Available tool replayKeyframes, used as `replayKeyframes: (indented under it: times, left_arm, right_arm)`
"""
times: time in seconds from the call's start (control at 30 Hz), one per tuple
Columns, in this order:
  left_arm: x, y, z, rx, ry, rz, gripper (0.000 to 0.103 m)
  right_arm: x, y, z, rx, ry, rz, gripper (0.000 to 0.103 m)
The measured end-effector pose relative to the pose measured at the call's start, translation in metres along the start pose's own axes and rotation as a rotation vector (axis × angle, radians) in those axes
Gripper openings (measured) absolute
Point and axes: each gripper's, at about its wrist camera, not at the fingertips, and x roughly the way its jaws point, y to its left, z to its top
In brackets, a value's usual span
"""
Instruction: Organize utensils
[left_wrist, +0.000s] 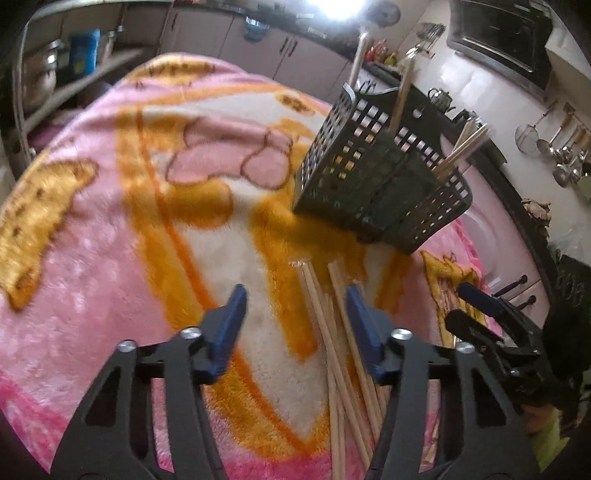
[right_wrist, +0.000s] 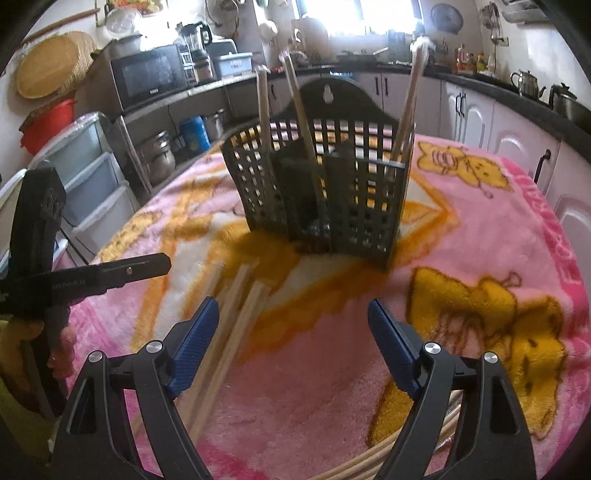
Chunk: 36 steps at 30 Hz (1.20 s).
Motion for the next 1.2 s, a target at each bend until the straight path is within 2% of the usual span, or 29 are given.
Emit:
replayKeyframes:
  times: [0.1, 0.2, 0.3, 0.5, 0.53, 0.63, 0.7, 0.8, 0.9, 1.07, 1.13, 1.17, 1.2]
  left_arm:
    - [0.009, 0.006, 0.004, -0.046, 0.033, -0.045, 0.038]
    - [0.016, 0.004, 0.008, -0.057, 0.053, -0.058, 0.037]
    - [0.026, 0.003, 0.012, -0.070, 0.077, -0.055, 0.037]
    - [0.040, -0.002, 0.015, -0.066, 0.102, -0.049, 0.036]
    - [0.043, -0.003, 0.015, -0.062, 0.107, -0.046, 0.035]
    - [0.052, -0.003, 0.016, -0.062, 0.125, -0.033, 0.021]
    - [0.055, 0.001, 0.016, -0.070, 0.121, -0.018, 0.010]
    - [0.053, 0.009, 0.015, -0.087, 0.113, -0.026, 0.004]
    - [0.047, 0.015, 0.014, -0.095, 0.098, -0.032, 0.004]
    - [0.033, 0.019, 0.011, -0.076, 0.067, -0.020, 0.004]
    - [0.026, 0.021, 0.011, -0.071, 0.053, -0.017, 0.004]
    - [0.023, 0.022, 0.011, -0.069, 0.045, -0.017, 0.004]
    - [0.021, 0.022, 0.011, -0.068, 0.039, -0.018, 0.004]
  right_arm:
    - [0.012, -0.004, 0.001, 0.009, 0.035, 0.000, 0.076]
    - [0.025, -0.005, 0.001, 0.004, 0.068, 0.011, 0.072]
    - [0.036, -0.003, 0.002, 0.004, 0.101, 0.025, 0.067]
    - [0.050, 0.007, 0.004, -0.023, 0.130, 0.043, 0.065]
    - [0.053, 0.008, 0.005, -0.028, 0.135, 0.045, 0.064]
    - [0.058, 0.011, 0.006, -0.039, 0.147, 0.044, 0.057]
    - [0.063, 0.013, 0.007, -0.044, 0.155, 0.040, 0.055]
    - [0.070, 0.014, 0.010, -0.036, 0.171, 0.048, 0.053]
    - [0.075, 0.019, 0.013, -0.035, 0.189, 0.071, 0.049]
    - [0.089, 0.029, 0.018, -0.060, 0.211, 0.049, 0.038]
    - [0.093, 0.031, 0.019, -0.064, 0.212, 0.038, 0.034]
    - [0.094, 0.032, 0.019, -0.066, 0.212, 0.029, 0.027]
    - [0.095, 0.031, 0.020, -0.065, 0.208, 0.018, 0.024]
